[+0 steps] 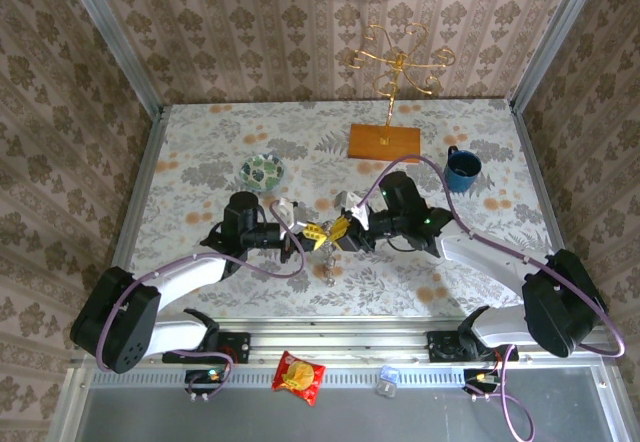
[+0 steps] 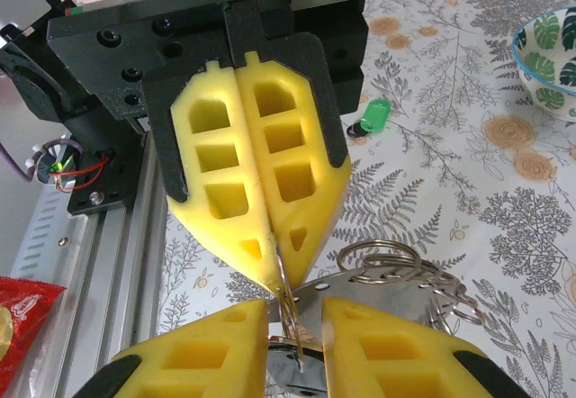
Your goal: Put the keys on the keyring
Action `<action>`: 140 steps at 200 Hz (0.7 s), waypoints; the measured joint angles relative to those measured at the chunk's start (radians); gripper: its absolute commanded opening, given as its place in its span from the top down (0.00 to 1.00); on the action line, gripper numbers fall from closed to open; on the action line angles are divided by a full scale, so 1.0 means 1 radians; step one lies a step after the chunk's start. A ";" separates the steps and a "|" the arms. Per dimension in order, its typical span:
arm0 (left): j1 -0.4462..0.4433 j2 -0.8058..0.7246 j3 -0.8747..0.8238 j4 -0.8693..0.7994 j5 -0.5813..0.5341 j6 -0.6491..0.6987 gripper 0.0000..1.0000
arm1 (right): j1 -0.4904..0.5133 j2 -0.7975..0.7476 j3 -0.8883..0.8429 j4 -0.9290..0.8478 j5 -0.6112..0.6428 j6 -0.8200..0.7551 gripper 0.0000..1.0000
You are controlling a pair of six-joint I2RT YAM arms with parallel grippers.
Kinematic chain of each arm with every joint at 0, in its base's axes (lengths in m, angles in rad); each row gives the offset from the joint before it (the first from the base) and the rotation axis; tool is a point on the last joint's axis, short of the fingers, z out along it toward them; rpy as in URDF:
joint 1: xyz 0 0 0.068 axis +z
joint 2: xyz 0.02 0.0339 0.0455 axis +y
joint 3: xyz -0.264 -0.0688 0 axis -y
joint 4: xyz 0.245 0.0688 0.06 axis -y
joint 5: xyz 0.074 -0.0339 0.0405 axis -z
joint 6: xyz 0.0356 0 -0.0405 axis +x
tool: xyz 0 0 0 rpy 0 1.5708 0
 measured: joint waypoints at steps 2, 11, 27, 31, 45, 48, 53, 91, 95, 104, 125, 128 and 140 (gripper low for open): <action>0.000 0.000 0.000 0.000 0.000 0.000 1.00 | 0.001 0.001 0.000 0.001 0.000 0.000 0.78; 0.000 0.000 0.000 0.000 0.000 0.000 1.00 | 0.002 0.002 0.000 0.005 -0.001 -0.002 0.80; 0.000 0.000 0.000 0.000 0.000 0.000 1.00 | 0.003 0.003 0.002 0.010 -0.005 -0.004 0.86; 0.000 0.000 0.000 0.000 0.000 0.000 1.00 | 0.004 0.003 0.002 0.011 -0.006 -0.003 0.87; 0.000 0.000 0.000 0.000 0.000 0.000 1.00 | 0.003 0.007 0.005 0.010 -0.008 -0.005 0.96; 0.000 0.000 0.000 0.000 0.000 0.000 1.00 | 0.003 0.008 0.006 0.010 -0.008 -0.014 0.98; 0.001 0.001 0.000 0.000 0.000 0.000 1.00 | 0.003 0.008 0.008 0.008 -0.008 -0.015 1.00; -0.003 0.002 0.000 -0.003 -0.012 0.002 0.81 | 0.003 0.013 0.042 -0.058 -0.008 -0.066 1.00; -0.004 0.001 0.000 -0.005 -0.016 0.006 0.81 | 0.003 0.014 0.048 -0.070 -0.008 -0.076 1.00; -0.005 0.000 0.000 -0.010 -0.022 0.006 0.80 | 0.003 0.019 0.066 -0.103 -0.008 -0.096 1.00; -0.010 -0.015 0.004 -0.049 -0.038 0.023 0.79 | 0.005 0.024 0.109 -0.188 -0.006 -0.157 1.00; -0.011 -0.017 0.004 -0.053 -0.039 0.026 0.79 | 0.006 0.025 0.116 -0.201 -0.006 -0.164 1.00; -0.017 -0.026 0.012 -0.082 -0.042 0.040 0.79 | 0.008 0.029 0.144 -0.250 0.000 -0.198 1.00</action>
